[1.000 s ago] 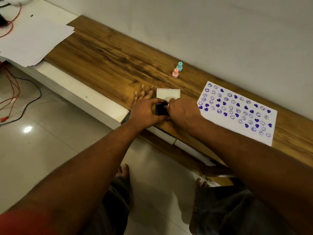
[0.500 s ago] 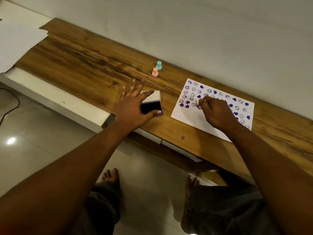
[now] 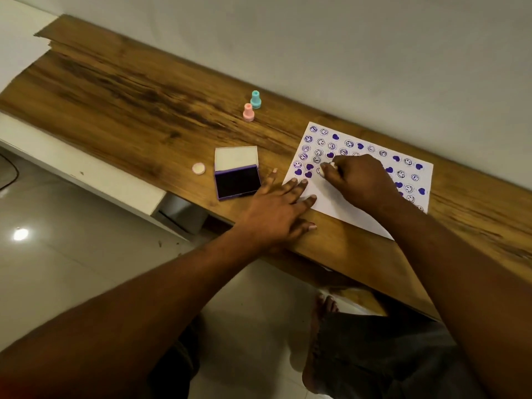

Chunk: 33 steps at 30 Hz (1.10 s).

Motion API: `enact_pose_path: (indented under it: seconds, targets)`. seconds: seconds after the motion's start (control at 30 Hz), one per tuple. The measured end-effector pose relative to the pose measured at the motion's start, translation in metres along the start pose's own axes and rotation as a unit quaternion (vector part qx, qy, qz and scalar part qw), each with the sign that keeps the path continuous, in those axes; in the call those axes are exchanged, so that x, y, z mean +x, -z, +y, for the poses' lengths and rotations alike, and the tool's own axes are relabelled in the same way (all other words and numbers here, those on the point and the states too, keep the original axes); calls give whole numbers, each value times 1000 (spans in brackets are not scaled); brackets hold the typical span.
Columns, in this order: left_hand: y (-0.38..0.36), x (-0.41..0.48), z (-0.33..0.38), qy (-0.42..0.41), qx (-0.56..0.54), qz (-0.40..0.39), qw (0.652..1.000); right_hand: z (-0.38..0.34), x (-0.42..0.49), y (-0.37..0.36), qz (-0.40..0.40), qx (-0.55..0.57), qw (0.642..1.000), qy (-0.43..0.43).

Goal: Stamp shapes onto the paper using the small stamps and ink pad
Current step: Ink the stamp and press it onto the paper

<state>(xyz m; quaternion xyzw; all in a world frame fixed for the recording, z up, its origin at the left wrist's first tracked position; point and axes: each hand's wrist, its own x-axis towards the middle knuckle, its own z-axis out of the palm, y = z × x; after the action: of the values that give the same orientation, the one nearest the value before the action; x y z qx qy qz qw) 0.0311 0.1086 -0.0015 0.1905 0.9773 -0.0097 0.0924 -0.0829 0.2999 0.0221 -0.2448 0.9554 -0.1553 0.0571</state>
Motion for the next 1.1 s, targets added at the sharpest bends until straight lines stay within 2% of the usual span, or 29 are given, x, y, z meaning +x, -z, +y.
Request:
enact_pose_path:
  seconds: [0.17,0.37,0.4,0.5,0.57,0.77,0.9,1.1]
  targets:
    - [1,-1,1,6,-14,-1,1000,-7,7,-6,-11,-130,991,22]
    - [-4,1,-2,0,-34,17,999,-27,12,14,128,-188,973,38]
    - [-5,1,-2,0,-34,20,999,-31,10,10,122,-195,973,29]
    - [-6,0,-2,1,-39,31,999,-40,2,-18,6,-236,971,-42]
    - [-5,0,-1,4,-48,33,998,-43,1,-22,-24,-275,959,-60]
    - [-3,-2,3,9,-63,30,998,-44,0,-14,-94,-324,941,-21]
    - [-4,-2,3,11,-66,25,997,-48,-2,-11,-117,-324,939,-13]
    - [-1,-5,6,20,-87,19,996,-45,-8,-15,-88,-295,951,-20]
